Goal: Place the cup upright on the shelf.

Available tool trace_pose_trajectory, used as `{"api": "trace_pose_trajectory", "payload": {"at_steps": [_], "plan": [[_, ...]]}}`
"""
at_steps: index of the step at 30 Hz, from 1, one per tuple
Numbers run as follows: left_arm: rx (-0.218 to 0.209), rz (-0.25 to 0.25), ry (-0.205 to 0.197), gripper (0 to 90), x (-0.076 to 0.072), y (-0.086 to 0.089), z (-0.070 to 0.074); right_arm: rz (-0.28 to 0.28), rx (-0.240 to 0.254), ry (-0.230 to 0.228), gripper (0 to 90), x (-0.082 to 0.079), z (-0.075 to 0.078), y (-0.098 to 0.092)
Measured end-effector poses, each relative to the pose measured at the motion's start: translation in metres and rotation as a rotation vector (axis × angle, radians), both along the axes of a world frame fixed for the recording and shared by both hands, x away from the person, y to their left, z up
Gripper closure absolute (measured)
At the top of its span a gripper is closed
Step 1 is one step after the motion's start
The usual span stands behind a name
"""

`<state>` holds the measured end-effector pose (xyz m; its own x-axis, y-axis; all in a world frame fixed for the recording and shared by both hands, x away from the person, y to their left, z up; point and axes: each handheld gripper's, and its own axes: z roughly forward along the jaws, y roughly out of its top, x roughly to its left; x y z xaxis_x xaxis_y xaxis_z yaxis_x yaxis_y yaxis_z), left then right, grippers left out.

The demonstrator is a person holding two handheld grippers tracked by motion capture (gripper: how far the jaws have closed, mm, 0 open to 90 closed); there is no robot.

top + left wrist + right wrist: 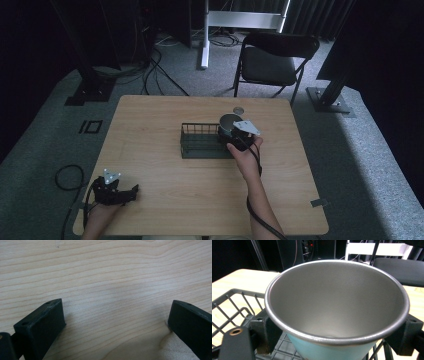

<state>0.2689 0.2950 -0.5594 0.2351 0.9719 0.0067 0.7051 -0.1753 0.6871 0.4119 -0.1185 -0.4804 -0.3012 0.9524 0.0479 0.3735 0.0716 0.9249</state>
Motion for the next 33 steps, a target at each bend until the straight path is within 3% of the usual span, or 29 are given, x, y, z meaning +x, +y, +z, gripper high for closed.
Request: {"api": "trace_pose_trajectory", "payload": {"at_steps": [4, 10, 19, 33], "plan": [[0.0, 0.0, 0.0, 1.4, 0.0, 0.0, 0.0, 0.008, -0.018, -0.012, 14.0, -0.001, -0.002, 0.001], [0.0, 0.0, 0.0, 1.4, 0.0, 0.0, 0.0, 0.033, 0.007, 0.004, 12.9, -0.003, -0.001, -0.002], [0.0, 0.0, 0.0, 1.4, 0.0, 0.0, 0.0, 0.055, 0.002, 0.027, 11.7, -0.014, 0.004, -0.007], [0.0, 0.0, -0.001, 1.4, 0.0, 0.0, 0.0, 0.063, -0.007, 0.015, 11.7, -0.036, 0.005, -0.028]]}}
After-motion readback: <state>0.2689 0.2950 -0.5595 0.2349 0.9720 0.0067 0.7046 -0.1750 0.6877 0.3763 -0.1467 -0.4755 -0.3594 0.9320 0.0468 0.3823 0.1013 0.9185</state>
